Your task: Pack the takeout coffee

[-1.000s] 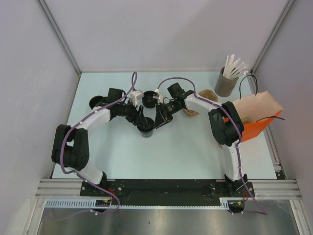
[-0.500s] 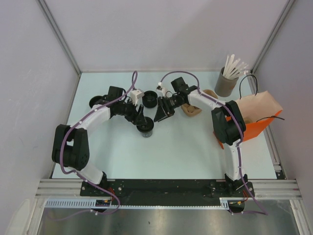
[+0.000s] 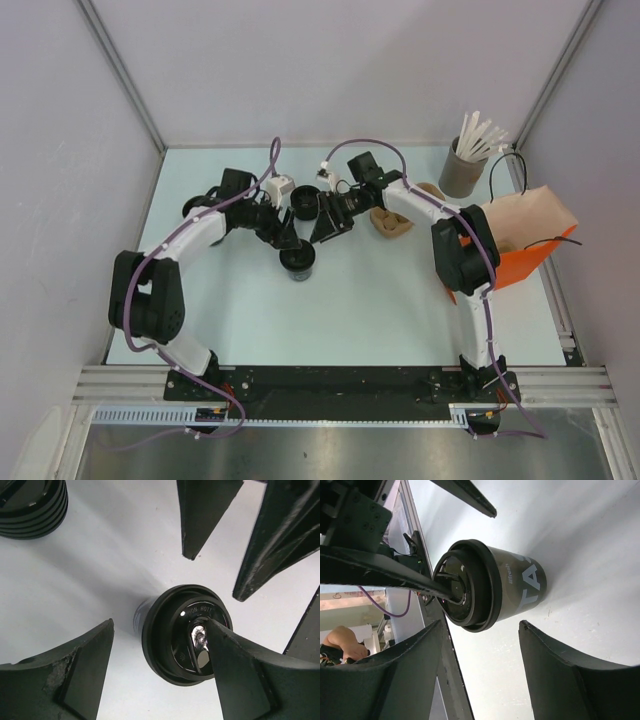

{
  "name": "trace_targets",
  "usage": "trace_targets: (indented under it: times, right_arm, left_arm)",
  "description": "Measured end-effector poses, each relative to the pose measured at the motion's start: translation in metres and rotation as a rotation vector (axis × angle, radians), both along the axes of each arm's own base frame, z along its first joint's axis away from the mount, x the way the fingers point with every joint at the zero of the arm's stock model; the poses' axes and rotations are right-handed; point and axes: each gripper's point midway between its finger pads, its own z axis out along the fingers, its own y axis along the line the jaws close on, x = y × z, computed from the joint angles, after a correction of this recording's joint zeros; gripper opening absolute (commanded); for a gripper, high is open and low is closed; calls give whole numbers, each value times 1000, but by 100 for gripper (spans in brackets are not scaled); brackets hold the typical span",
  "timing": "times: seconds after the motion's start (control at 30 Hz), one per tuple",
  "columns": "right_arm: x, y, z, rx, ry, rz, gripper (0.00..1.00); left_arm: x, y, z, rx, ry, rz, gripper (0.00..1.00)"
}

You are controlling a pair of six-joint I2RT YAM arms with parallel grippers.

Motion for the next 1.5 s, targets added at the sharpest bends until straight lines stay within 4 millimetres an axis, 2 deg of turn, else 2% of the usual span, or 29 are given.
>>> trace_targets:
  times: [0.27,0.37,0.53,0.67,0.83,1.13,1.5]
  right_arm:
    - [-6,6,-4,-11,22,7,69]
    - [-11,11,-4,-14,24,14,70]
    - [-14,17,-5,-28,25,11,72]
    - [-13,18,-8,-45,21,-3,72]
    - [-11,20,-17,-73,20,-18,72]
    - [-14,25,-26,-100,24,-23,71]
    - [-17,29,-26,-98,47,-21,58]
  left_arm:
    - [4,-3,19,-42,-22,-15,83]
    - [6,7,27,-51,-32,12,83]
    - [15,38,33,-52,-47,90,83]
    - [9,55,20,-41,-22,128,83]
    - [-6,57,0,-30,32,123,82]
    - [-6,56,-2,-38,24,118,82]
    - [-3,55,-13,-37,39,119,81]
